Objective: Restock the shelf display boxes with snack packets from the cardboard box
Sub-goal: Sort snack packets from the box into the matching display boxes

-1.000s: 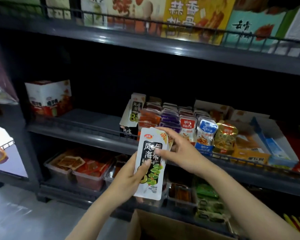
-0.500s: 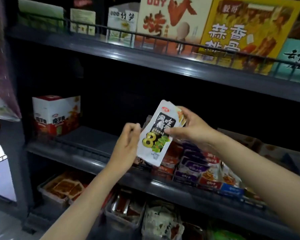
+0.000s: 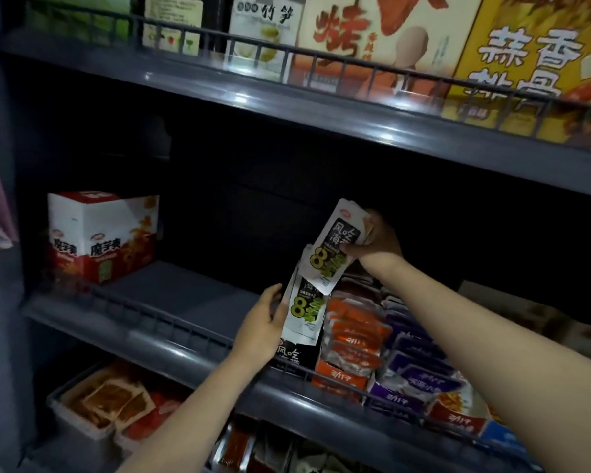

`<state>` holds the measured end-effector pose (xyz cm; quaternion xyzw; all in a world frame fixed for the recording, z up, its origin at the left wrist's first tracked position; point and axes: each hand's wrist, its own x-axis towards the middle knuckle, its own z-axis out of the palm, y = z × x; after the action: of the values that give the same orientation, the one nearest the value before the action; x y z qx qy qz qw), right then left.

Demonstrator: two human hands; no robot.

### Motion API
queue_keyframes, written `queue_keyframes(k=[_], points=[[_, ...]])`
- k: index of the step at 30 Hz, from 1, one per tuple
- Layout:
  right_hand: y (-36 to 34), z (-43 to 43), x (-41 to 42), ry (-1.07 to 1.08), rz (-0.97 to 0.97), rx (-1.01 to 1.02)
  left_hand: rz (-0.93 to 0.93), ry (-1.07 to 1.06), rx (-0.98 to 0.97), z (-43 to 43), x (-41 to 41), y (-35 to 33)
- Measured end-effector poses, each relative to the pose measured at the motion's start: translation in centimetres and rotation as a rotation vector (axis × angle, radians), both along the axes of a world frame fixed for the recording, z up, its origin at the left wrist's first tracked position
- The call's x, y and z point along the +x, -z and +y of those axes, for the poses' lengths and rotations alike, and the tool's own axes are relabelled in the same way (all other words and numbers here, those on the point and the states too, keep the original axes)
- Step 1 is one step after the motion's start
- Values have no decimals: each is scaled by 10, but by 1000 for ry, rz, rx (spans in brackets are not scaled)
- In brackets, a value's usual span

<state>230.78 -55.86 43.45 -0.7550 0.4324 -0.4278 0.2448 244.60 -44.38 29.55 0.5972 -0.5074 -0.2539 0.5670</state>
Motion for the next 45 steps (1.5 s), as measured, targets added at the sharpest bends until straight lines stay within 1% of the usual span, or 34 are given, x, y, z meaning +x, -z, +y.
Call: queue_keyframes(k=[2, 5, 10, 12, 14, 15, 24, 26, 27, 31, 33, 36, 38, 42, 44, 45], points=[[7, -7, 4, -26, 52, -7, -65, 4, -13, -4, 2, 5], [13, -13, 8, -35, 167, -40, -169, -44, -20, -7, 4, 10], [22, -19, 11, -72, 362, -80, -201, -35, -1, -6, 3, 9], [27, -17, 16, -65, 526, -154, -196, -45, 2, -6, 3, 10], [29, -14, 21, 6, 763, -289, -210, -64, 2, -6, 3, 10], [31, -14, 22, 37, 833, -324, -217, -71, 1, -5, 2, 9], [37, -17, 21, 31, 957, -182, -275, -79, 9, -4, 1, 8], [35, -17, 20, 34, 940, -138, -284, -69, -5, -4, 1, 9], [34, -16, 19, 21, 891, -112, -281, -62, -14, -4, 1, 9], [19, 2, 2, -55, 581, -53, -173, -61, -59, 3, -3, 9], [11, 17, -17, -74, 521, -92, -136, -114, -113, 15, -9, 11], [6, 50, -56, -103, 408, -236, -153, -185, -231, 48, -29, 14], [10, 81, -88, -117, 375, -313, -134, -165, -286, 74, -49, 18], [40, 157, -161, -137, 350, -403, -93, -111, -295, 123, -97, 44], [65, 193, -199, -146, 344, -378, -130, -21, -225, 140, -120, 71], [81, 209, -217, -149, 363, -340, -145, 41, -154, 147, -131, 86]])
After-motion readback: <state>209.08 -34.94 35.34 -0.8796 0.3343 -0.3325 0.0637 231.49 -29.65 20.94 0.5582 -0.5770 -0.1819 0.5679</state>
